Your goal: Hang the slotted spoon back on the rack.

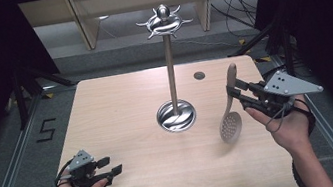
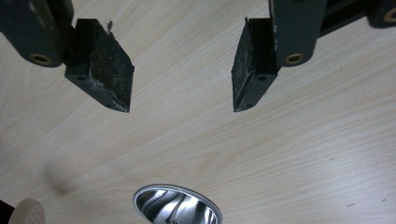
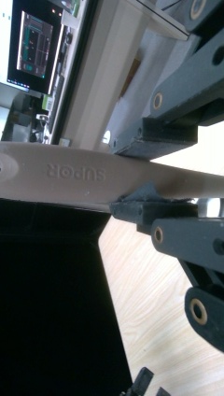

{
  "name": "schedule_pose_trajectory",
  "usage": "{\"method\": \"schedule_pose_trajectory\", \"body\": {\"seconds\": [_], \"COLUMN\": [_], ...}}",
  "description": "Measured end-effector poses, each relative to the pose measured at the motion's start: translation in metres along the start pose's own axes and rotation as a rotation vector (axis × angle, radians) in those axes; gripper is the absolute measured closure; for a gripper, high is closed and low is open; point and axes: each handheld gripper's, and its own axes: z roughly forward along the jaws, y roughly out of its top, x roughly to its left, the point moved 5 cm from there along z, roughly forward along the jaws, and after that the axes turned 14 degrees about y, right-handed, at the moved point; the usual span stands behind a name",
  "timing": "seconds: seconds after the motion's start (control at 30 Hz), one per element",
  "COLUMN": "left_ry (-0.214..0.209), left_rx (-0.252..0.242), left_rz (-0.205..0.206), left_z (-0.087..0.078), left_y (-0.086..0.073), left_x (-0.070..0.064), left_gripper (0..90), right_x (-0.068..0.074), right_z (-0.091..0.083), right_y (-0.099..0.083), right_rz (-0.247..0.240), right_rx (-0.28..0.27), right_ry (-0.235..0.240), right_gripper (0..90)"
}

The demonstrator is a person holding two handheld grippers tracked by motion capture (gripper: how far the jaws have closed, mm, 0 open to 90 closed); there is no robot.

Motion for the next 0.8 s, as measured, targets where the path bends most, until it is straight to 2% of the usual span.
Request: {"method": "schedule_pose_trajectory", "body": {"seconds": [0.13, 0.23, 0.27, 0.33, 0.43, 0.47, 0.5, 0.57, 0.67, 0.8], "left_ry": [-0.004, -0.004, -0.002, -0.003, -0.004, -0.003, -0.002, -0.002, -0.003, -0.001], "left_rx": [-0.005, -0.007, -0.005, -0.005, -0.006, -0.006, -0.006, -0.005, -0.006, -0.007], "left_rz": [0.002, 0.001, 0.000, 0.001, 0.002, 0.000, -0.001, -0.001, 0.000, 0.000], "left_z": [0.000, -0.001, -0.001, -0.002, -0.002, -0.002, -0.002, -0.002, -0.002, -0.002], "left_y": [0.000, 0.000, 0.000, 0.000, 0.000, 0.000, 0.000, 0.000, 0.000, 0.000], "left_x": [0.001, 0.001, 0.001, 0.001, 0.000, 0.001, 0.001, 0.001, 0.001, 0.001], "left_gripper": [38.0, 38.0, 38.0, 38.0, 38.0, 38.0, 38.0, 38.0, 38.0, 38.0], "right_x": [0.000, 0.003, 0.002, 0.003, 0.006, 0.005, 0.008, 0.005, 0.008, 0.006], "right_z": [0.001, 0.001, 0.002, 0.002, 0.003, 0.003, 0.004, 0.005, 0.008, 0.011], "right_y": [0.005, 0.007, 0.009, 0.011, 0.013, 0.014, 0.015, 0.017, 0.017, 0.020], "right_rz": [-0.008, 0.012, -0.004, -0.004, 0.014, -0.005, 0.020, -0.020, 0.010, -0.007], "right_rx": [-0.013, -0.022, -0.030, -0.034, -0.033, -0.039, -0.043, -0.050, -0.045, -0.056], "right_ry": [-0.001, -0.001, -0.005, -0.003, 0.003, -0.003, 0.001, -0.008, -0.011, -0.016], "right_gripper": [70.4, 70.4, 70.4, 70.4, 70.4, 70.4, 70.4, 70.4, 70.3, 70.4]}}
